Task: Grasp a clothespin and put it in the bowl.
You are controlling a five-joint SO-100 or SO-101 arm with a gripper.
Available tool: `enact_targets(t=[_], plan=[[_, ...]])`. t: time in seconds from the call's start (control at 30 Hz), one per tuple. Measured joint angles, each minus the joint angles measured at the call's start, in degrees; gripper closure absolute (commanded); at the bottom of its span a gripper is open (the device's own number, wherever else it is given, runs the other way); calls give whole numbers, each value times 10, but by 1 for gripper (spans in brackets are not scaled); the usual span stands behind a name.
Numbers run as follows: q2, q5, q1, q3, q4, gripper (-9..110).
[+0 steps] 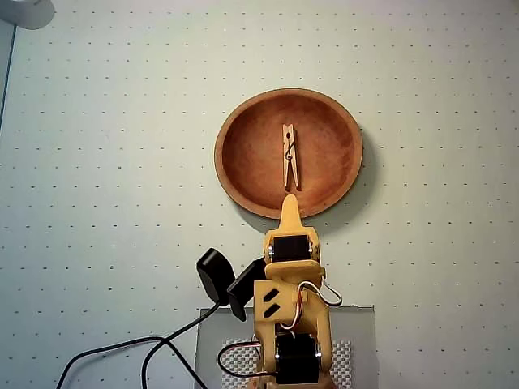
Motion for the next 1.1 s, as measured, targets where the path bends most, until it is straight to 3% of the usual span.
enact_targets(t=[0.57,1.1], plan=[[1,0,0,266,-52,105],[1,7,0,279,-74,105]])
